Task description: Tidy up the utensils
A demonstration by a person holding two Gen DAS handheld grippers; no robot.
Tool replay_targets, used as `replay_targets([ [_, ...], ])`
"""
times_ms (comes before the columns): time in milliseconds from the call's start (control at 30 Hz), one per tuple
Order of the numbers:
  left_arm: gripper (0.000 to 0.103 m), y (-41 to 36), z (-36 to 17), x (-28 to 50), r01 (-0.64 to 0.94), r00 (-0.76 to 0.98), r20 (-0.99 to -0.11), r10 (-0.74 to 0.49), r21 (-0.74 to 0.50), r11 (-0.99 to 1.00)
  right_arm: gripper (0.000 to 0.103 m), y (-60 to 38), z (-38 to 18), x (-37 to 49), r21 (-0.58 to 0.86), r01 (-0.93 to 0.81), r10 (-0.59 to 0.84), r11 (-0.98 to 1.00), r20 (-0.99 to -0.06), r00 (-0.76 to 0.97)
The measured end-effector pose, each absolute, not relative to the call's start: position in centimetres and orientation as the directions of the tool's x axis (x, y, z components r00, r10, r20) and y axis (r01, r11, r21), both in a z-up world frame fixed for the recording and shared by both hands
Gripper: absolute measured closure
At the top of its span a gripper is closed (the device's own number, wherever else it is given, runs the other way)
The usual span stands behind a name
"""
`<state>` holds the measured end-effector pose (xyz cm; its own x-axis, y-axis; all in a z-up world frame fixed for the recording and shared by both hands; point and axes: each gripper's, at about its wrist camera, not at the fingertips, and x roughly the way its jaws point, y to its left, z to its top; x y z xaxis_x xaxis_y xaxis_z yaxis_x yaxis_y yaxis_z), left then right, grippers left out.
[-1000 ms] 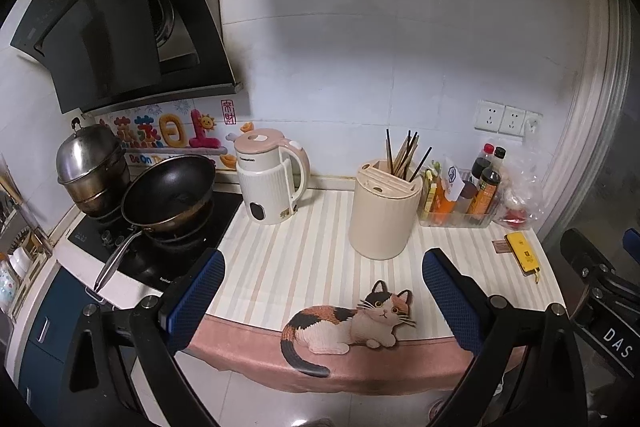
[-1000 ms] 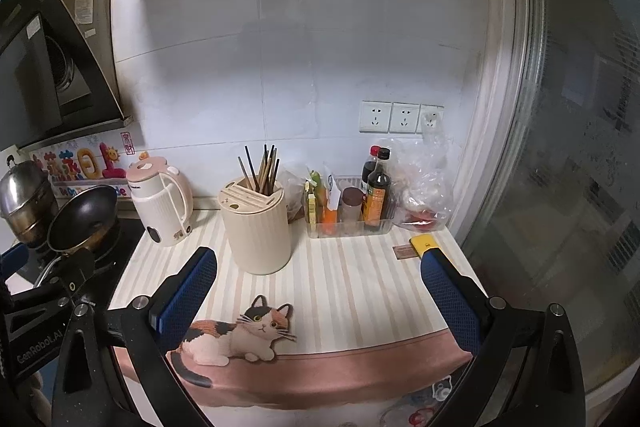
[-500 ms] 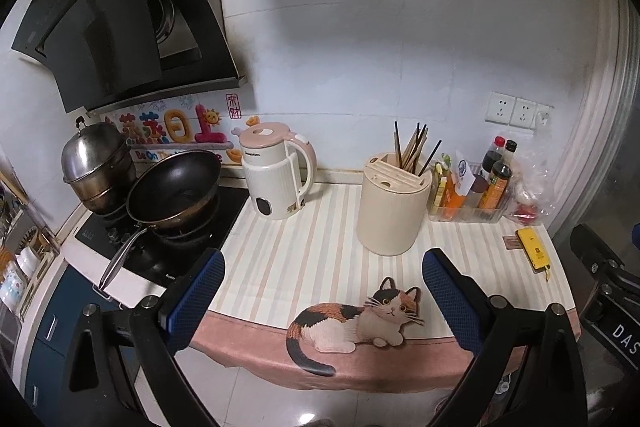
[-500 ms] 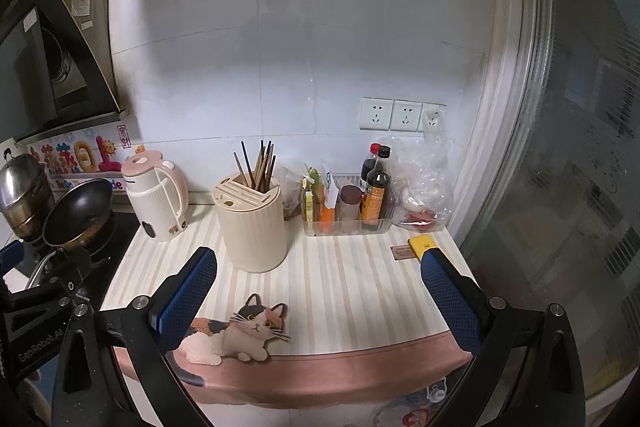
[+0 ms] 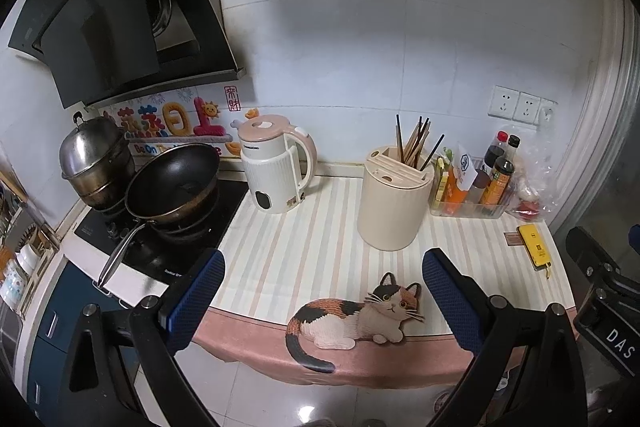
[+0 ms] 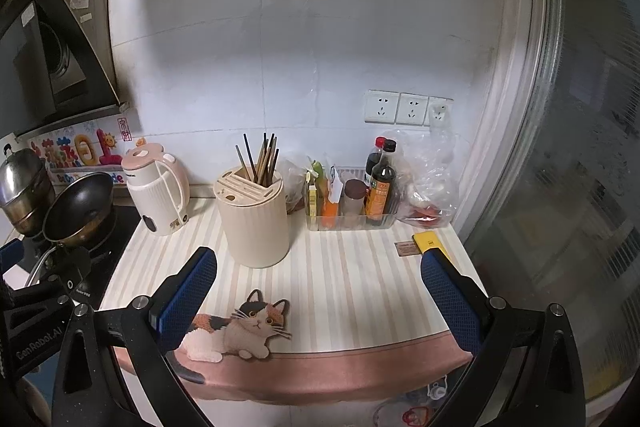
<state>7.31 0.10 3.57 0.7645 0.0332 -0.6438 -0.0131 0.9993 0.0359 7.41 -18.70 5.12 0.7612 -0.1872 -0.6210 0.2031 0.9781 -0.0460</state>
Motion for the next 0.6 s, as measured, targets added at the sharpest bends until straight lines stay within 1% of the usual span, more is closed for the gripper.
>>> replay_targets([
  [600,0.002,0.1,2.9,7.5,-0.032,0.762,-0.646,0.052,0.043,0.999,0.000,-18.4,4.2,8.4,-0.059,0.193,-0.185,0.979,-0.642,0.744],
])
